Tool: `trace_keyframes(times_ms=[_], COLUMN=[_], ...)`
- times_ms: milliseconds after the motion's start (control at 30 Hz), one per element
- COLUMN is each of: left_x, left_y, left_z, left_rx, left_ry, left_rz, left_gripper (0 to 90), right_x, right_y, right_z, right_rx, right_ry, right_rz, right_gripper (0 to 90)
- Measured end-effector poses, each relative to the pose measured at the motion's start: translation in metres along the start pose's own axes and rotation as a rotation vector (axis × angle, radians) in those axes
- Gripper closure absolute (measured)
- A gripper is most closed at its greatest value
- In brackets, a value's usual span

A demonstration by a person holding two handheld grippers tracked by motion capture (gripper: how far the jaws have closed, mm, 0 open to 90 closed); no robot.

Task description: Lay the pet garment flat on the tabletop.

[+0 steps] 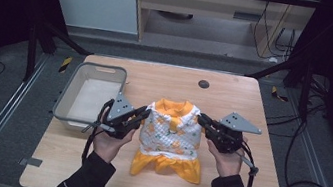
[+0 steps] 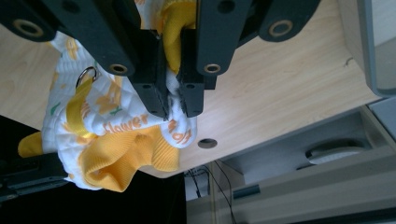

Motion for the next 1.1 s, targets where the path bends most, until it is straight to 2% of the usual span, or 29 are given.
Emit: trace_keyframes(times_ms=[167, 233, 367, 433, 500, 567, 600, 667, 700, 767, 833, 900, 1100], left_x=[-0.009, -0.017, -0.025, -0.031, -0.038, -0.047, -0.051, -0.056, -0.056, -0.056, -0.057, -0.057, -0.056], left_y=[0.008, 0.012, 0.015, 0.018, 0.021, 0.024, 0.024, 0.025, 0.025, 0.024, 0.022, 0.020, 0.012], left_z=[-0.010, -0.020, -0.035, -0.045, -0.053, -0.064, -0.067, -0.067, -0.064, -0.055, -0.046, -0.037, -0.014], left_rx=[0.032, 0.051, 0.055, 0.053, 0.049, 0.035, 0.035, 0.044, 0.051, 0.057, 0.065, 0.067, 0.030], left_ry=[0.038, 0.059, 0.090, 0.121, 0.138, 0.160, 0.171, 0.166, 0.154, 0.161, 0.159, 0.152, 0.132], left_rz=[0.010, 0.035, 0.036, 0.040, 0.059, 0.102, 0.122, 0.154, 0.172, 0.146, 0.143, 0.144, 0.110], left_gripper=[81.6, 81.3, 81.3, 81.4, 80.9, 72.4, 61.5, 53.3, 50.9, 46.5, 44.7, 43.8, 42.6], right_x=[0.006, 0.009, 0.015, 0.018, 0.021, 0.027, 0.030, 0.038, 0.039, 0.042, 0.043, 0.042, 0.040], right_y=[0.006, 0.007, 0.006, 0.008, 0.011, 0.014, 0.013, 0.012, 0.012, 0.013, 0.013, 0.013, 0.010], right_z=[-0.013, -0.021, -0.036, -0.044, -0.052, -0.063, -0.068, -0.074, -0.074, -0.070, -0.061, -0.055, -0.028], right_rx=[0.045, 0.061, 0.062, 0.063, 0.067, 0.042, 0.015, -0.012, -0.009, -0.005, -0.013, -0.019, -0.054], right_ry=[-0.060, -0.094, -0.161, -0.198, -0.236, -0.283, -0.315, -0.370, -0.373, -0.355, -0.346, -0.317, -0.245], right_rz=[-0.038, -0.048, -0.052, -0.055, -0.051, -0.039, -0.032, -0.024, -0.029, -0.038, -0.008, -0.011, 0.004], right_gripper=[83.5, 83.4, 83.4, 83.4, 82.9, 78.5, 72.7, 66.0, 64.6, 60.0, 57.0, 56.9, 54.8])
Point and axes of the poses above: each handheld gripper's, and its own axes: z roughly backward along the jaws, y roughly out of its top, x roughly to its right, the point moved 5 cm from there along -z, roughly forward along the jaws, and after that the axes turned 9 degrees about -y, right-handed, at the moved point
